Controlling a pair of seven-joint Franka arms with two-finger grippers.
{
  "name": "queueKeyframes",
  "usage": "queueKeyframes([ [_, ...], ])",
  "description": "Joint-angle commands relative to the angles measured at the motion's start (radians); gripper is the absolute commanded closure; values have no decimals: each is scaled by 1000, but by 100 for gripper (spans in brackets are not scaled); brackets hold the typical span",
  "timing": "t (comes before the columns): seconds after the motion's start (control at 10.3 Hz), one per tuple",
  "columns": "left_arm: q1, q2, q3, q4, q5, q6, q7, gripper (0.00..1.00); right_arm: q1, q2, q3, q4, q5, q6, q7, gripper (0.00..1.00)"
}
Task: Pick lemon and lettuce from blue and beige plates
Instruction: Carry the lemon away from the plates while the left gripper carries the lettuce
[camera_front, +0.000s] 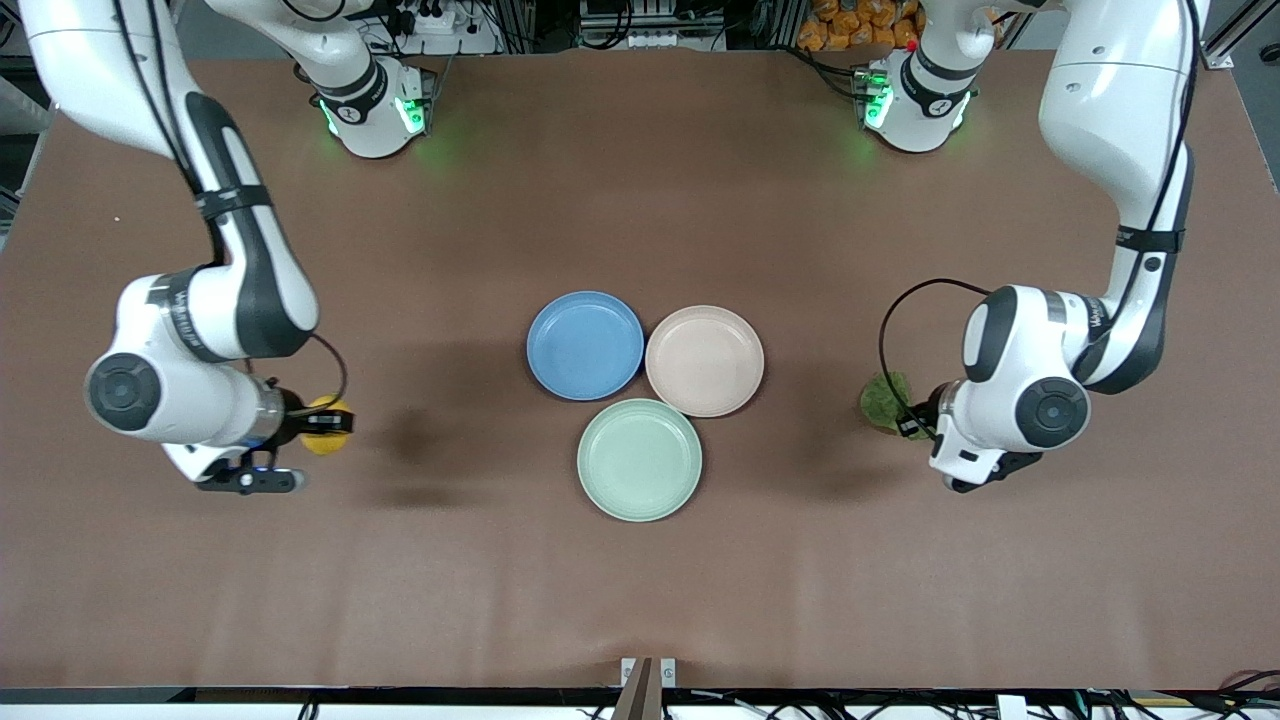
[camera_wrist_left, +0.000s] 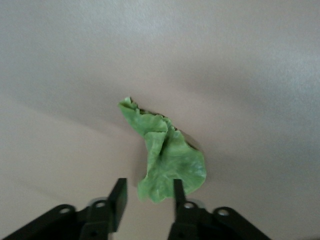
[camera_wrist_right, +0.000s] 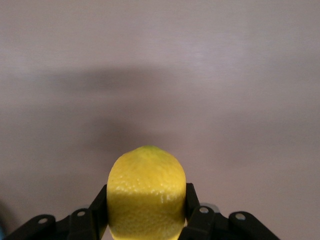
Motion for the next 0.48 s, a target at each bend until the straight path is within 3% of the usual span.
queueKeyframes([
  [0.0,20,-55,-8,0,22,-21,58,0,-44,41,18,-4,-56,50,-37,100],
  [0.39,17,-203,-10,43,25,-156,115,0,-83,104,18,-4,-59,128,-96,100],
])
